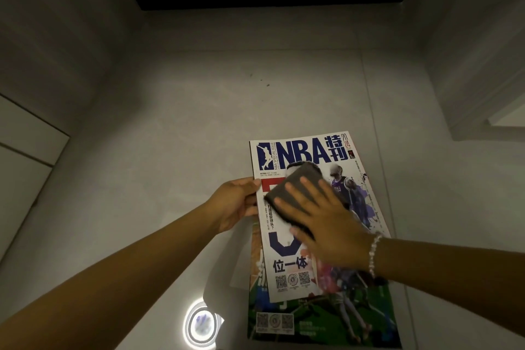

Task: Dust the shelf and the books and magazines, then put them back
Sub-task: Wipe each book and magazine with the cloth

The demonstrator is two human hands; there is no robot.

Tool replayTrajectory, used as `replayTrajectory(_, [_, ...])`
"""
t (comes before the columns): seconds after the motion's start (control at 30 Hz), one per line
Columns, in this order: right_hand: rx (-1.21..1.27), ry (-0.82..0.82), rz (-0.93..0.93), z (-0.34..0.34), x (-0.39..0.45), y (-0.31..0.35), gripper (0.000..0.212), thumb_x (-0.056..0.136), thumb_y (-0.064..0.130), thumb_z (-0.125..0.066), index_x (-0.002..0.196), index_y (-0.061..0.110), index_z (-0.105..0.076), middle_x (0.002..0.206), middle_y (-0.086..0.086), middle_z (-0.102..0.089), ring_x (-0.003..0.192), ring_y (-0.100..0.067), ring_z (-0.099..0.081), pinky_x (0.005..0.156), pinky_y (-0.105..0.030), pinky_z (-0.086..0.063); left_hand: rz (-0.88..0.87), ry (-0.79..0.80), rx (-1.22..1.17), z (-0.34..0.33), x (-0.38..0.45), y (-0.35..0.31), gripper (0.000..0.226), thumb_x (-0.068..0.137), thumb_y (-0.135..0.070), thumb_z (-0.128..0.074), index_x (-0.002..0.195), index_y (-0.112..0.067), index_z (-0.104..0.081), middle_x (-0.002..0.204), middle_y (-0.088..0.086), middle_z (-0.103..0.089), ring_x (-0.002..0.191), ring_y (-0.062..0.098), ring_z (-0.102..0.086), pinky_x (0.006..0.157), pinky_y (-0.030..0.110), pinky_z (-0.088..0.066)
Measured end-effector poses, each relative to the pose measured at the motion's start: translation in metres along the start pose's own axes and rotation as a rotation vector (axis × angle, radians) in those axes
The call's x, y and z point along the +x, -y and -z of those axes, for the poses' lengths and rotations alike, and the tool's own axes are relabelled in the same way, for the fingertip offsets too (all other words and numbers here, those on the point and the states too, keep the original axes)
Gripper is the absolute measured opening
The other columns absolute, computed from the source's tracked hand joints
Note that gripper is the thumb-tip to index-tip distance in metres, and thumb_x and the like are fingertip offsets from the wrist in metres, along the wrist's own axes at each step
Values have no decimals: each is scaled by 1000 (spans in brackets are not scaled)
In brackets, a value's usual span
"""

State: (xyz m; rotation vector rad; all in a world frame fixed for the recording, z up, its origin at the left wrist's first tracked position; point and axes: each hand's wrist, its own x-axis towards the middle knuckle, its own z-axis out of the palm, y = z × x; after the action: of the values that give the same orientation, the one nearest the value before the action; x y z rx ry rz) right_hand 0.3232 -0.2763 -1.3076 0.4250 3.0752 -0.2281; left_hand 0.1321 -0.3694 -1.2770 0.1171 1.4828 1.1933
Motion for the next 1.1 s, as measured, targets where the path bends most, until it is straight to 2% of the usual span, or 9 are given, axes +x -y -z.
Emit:
replayTrajectory(0.2, [-35,67,320,-1,-13,-16,51,100,51,-21,149,38,-16,156,2,-18,146,-23,-6,116,-45,0,-38,-13,49,0,-2,4,21,99,-18,-47,110,-15,-64,102,6,-73,89,21,-71,71,32,-59])
replayTrajectory(0.27, [-11,62,262,4,-6,-42,50,100,50,-21,149,39,-16,156,3,-17,146,-22,-5,118,-46,4,-35,-18,62,1,-1,4,19,98,-16,-49,109,-14,-64,103,6,-73,90,22,-71,73,34,-59])
replayTrajectory(0.37, [12,31,15,7,4,-66,50,99,51,-14,148,38,-16,154,0,-22,145,-27,-15,118,-47,-2,-23,-21,65,1,0,2,17,95,-13,-54,108,-14,-64,103,6,-73,90,22,-72,73,37,-59])
replayTrajectory(0.43, [21,12,-107,6,8,-61,51,99,52,-9,147,34,-15,152,-4,-29,143,-30,-19,118,-47,-6,-20,-14,72,0,0,2,17,93,-11,-58,108,-14,-65,102,5,-74,89,21,-72,70,34,-60])
replayTrajectory(0.5, [30,16,-116,4,5,-41,52,99,52,-9,148,34,-15,152,-7,-30,142,-32,-18,117,-50,-5,-17,-17,94,-1,-1,3,18,92,-11,-59,109,-13,-64,101,4,-74,87,20,-72,67,30,-60])
replayTrajectory(0.7, [-1,57,271,-6,-39,16,51,100,51,-21,149,38,-17,156,3,-20,145,-26,-11,113,-46,-3,-35,-81,96,-5,0,5,20,93,-12,-58,112,-14,-64,102,3,-73,84,19,-71,66,30,-59])
replayTrajectory(0.87, [-102,126,548,3,-52,-16,51,99,50,-30,148,41,-19,156,6,-21,146,-21,-11,115,-46,-3,-62,-120,154,-7,-1,5,18,92,-17,-60,109,-20,-64,101,-1,-72,86,20,-71,69,34,-58])
replayTrajectory(0.97, [-106,109,374,10,-49,-57,48,101,48,-22,148,39,-20,155,2,-24,144,-25,-16,115,-45,-7,-50,-111,138,-6,-1,4,15,92,-16,-59,106,-20,-65,98,-1,-74,83,18,-72,65,31,-58])
replayTrajectory(1.1, [-34,89,6,19,-43,-99,52,101,51,-15,150,38,-6,157,-1,-16,146,-21,0,118,-50,-12,-50,-120,124,-7,-2,5,16,93,-15,-59,107,-19,-65,97,0,-74,80,17,-72,63,30,-58])
